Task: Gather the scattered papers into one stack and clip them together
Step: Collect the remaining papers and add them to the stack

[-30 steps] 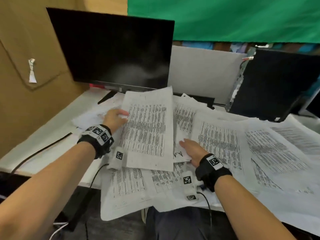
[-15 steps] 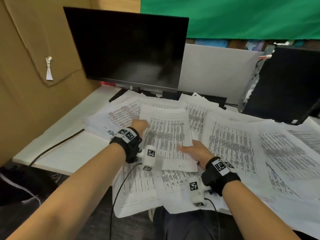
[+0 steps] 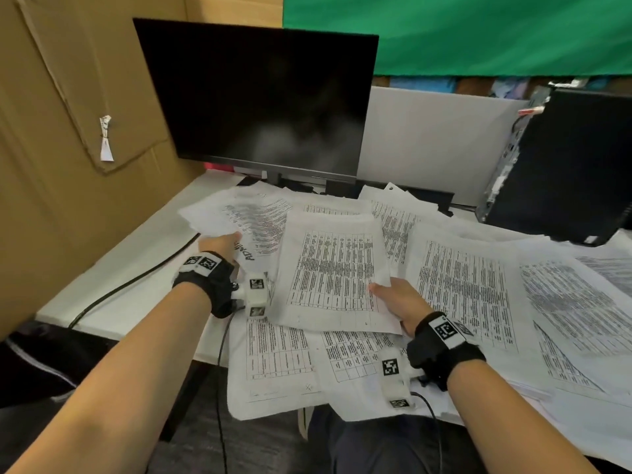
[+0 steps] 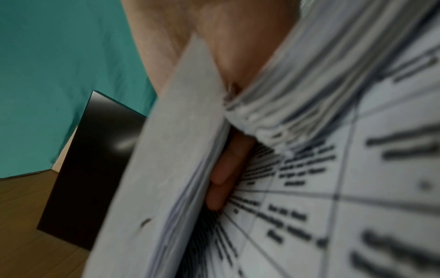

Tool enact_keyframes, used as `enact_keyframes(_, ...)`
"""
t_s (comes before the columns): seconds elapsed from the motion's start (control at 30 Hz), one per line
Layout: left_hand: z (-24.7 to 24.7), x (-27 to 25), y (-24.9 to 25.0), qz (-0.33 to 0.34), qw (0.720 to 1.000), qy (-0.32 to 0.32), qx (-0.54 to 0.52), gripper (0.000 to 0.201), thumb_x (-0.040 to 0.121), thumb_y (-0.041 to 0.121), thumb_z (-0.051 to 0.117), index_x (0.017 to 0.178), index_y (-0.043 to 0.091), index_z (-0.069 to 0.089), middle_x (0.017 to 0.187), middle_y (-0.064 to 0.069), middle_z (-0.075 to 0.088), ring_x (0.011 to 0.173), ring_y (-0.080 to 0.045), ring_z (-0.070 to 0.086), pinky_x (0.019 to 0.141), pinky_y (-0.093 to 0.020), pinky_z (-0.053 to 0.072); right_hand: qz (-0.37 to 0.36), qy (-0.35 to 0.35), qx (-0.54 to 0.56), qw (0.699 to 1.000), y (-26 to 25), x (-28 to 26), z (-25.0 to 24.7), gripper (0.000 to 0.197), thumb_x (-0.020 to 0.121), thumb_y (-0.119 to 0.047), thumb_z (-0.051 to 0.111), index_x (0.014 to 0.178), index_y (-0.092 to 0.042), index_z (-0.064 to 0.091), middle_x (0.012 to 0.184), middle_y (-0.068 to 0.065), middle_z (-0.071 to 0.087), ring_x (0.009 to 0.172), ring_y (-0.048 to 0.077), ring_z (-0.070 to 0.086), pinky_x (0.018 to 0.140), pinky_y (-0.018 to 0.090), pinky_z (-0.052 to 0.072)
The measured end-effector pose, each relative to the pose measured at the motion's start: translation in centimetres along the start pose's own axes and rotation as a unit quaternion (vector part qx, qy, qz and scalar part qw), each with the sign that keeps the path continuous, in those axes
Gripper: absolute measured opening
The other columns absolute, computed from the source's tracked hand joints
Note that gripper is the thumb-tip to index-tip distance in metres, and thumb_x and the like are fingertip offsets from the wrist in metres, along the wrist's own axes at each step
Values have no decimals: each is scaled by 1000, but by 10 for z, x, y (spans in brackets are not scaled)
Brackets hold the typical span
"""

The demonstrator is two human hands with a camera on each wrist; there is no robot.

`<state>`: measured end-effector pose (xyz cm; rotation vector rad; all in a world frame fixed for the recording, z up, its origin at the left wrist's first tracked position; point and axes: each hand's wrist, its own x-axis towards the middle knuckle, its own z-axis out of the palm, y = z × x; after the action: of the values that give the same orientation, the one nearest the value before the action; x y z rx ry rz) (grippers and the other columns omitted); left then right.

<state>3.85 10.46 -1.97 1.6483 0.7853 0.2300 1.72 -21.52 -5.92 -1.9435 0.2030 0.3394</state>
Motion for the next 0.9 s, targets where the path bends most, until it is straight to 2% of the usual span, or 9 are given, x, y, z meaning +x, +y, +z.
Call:
enact_keyframes(0.1, 9, -10, 24, 199, 976, 77, 41, 25, 89, 13, 61, 109, -2, 62, 106, -18, 67, 95, -32, 64, 75, -33, 50, 9, 7, -4, 1000, -1, 1, 0, 40, 100, -27, 52, 133, -4, 52, 115, 13, 65, 103, 31, 64, 91, 42, 54)
enact_keyframes(0.2, 0, -45, 58, 414, 893, 111, 133, 14, 96, 15, 50, 89, 4, 52, 78, -6, 56, 73, -25, 51, 62, -20, 32, 11, 10, -3, 1000, -3, 2, 1, 36, 101, -25, 50, 130, -4, 52, 113, 9, 63, 99, 28, 61, 91, 38, 53)
enact_keyframes(0.3, -17, -88, 90, 528, 832, 100, 136, 14, 99, 14, 44, 86, 9, 41, 62, 3, 36, 54, -16, 33, 47, -18, 25, 10, 14, 8, 1000, -3, -1, 1, 34, 100, -24, 51, 128, -5, 54, 108, 10, 65, 95, 28, 63, 87, 38, 54)
enact_keyframes(0.43, -37, -129, 125, 621, 777, 91, 40, 10, 95, 9, 45, 90, 17, 49, 73, 3, 50, 59, -1, 44, 56, -15, 31, 5, 1, 69, 998, 0, -4, -1, 39, 96, -24, 59, 130, -6, 52, 112, 15, 68, 99, 32, 67, 80, 41, 58)
enact_keyframes(0.53, -41, -134, 130, 577, 804, 94, -109, 25, 90, 5, 48, 110, 22, 48, 103, 13, 56, 95, 13, 53, 83, -10, 44, 3, -13, 132, 991, -5, -14, -2, 55, 87, -36, 68, 131, -7, 50, 114, 13, 66, 100, 32, 67, 90, 50, 55)
enact_keyframes(0.63, -32, -126, 112, 477, 849, 78, -214, 40, 88, 2, 48, 128, 0, 42, 127, -10, 54, 117, -18, 54, 104, -32, 43, -93, 66, 65, 991, -24, -35, -1, 79, 83, -62, 62, 143, -17, 39, 139, -2, 49, 124, 20, 53, 107, 47, 41)
enact_keyframes(0.7, -16, -127, 91, 377, 881, 20, -286, 46, 90, -1, 46, 134, 3, 36, 131, -8, 51, 117, -19, 54, 102, -31, 46, -179, 28, 82, 980, -46, -54, 3, 94, 74, -76, 57, 150, -25, 33, 149, -9, 39, 136, 17, 42, 114, 46, 34)
enact_keyframes(0.8, 13, -135, 55, 239, 918, -90, -302, 46, 92, -3, 47, 133, 16, 38, 125, 1, 57, 105, -11, 60, 83, -24, 55, -153, -124, 320, 927, -82, -57, 3, 68, 83, -54, 64, 139, -17, 49, 140, 5, 56, 124, 26, 57, 106, 45, 44)
enact_keyframes(0.9, 20, -124, 32, 167, 927, -197, -272, 43, 88, -7, 49, 125, 16, 47, 116, -6, 66, 101, -24, 66, 75, -35, 56, -105, -41, 396, 911, -101, -47, -11, 42, 93, -9, 62, 134, -2, 53, 128, 17, 63, 105, 32, 66, 87, 42, 57)
